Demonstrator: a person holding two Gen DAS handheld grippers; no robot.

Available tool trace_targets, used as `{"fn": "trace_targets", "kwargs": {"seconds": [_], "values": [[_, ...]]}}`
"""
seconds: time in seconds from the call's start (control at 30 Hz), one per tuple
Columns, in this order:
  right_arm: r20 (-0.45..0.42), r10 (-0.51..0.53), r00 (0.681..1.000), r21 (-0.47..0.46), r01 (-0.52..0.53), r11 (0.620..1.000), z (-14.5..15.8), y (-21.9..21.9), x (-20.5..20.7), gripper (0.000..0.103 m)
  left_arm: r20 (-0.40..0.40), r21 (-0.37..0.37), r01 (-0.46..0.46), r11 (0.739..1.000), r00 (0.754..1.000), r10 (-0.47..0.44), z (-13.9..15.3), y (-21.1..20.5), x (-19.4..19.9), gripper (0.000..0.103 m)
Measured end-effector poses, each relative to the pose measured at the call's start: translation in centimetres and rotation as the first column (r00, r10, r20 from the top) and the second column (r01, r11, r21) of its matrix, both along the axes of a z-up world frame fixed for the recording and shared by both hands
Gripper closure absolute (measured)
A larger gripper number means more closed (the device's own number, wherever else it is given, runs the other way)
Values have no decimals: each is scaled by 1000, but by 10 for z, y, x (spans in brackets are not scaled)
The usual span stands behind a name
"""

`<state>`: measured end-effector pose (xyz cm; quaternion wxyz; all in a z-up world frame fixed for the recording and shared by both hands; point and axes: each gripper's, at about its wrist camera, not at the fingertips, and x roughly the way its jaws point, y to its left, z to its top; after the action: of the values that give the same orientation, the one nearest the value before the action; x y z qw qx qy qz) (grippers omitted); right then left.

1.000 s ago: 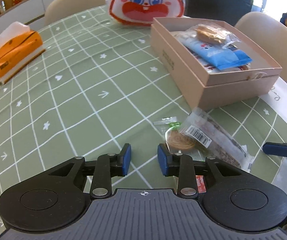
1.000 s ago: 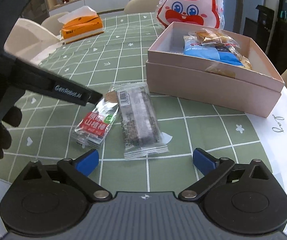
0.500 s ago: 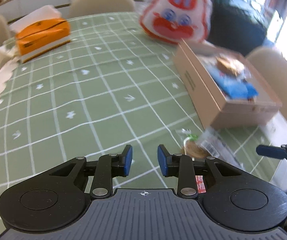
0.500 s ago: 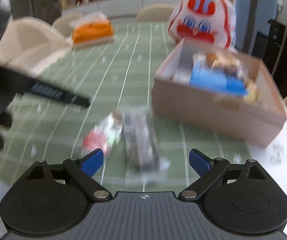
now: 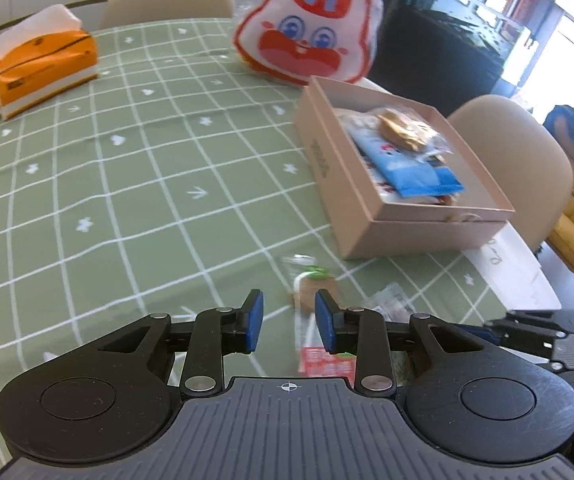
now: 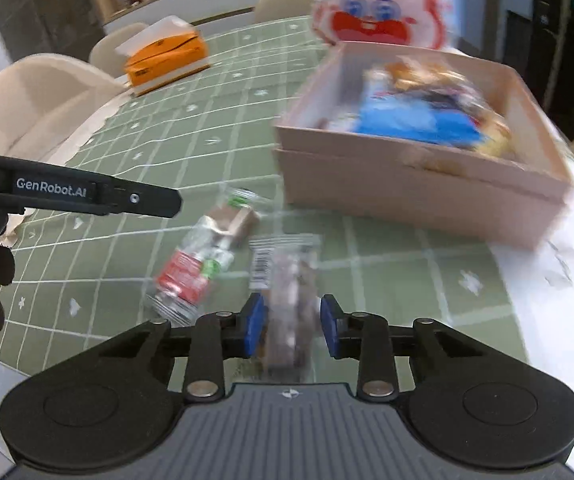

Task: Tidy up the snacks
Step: 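Grasp the lollipop with the left tool while the right tool positions over the dark bar packet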

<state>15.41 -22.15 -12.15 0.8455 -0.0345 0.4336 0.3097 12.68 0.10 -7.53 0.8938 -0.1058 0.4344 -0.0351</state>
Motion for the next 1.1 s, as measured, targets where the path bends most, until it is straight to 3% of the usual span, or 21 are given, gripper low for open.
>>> {"fn": "trace_targets", "kwargs": {"seconds": [0.2,0.3,0.37,0.43,0.6,0.7,0.83,1.1], "values": [[8,-87,996,14,87,996,-3,-30,-4,69,2,41,32,999,999,-32,-7,-24,11,70],[13,-103,995,15,103,995,-4,-32,-6,63,-16,149,66,987,998,-65,-17,-42,20,68],[24,-113,993,7,113,994,-5,-33,-8,54,-19,227,85,970,996,-83,-22,-51,24,59],[25,-121,992,5,121,993,-7,-35,-8,48,-15,259,86,962,996,-85,-24,-54,26,53],[22,-115,993,-23,116,993,-6,-30,-7,39,-24,238,83,968,997,-80,-27,-48,33,49],[26,-96,995,-47,97,994,-6,-21,-10,38,-31,195,90,977,996,-86,-29,-42,36,49],[49,-67,997,-104,72,992,-6,-6,-17,38,-27,205,130,970,992,-127,-29,-41,32,56],[47,-53,998,-123,58,991,-3,15,-20,38,-65,221,128,967,991,-116,-21,-12,-1,59]]}}
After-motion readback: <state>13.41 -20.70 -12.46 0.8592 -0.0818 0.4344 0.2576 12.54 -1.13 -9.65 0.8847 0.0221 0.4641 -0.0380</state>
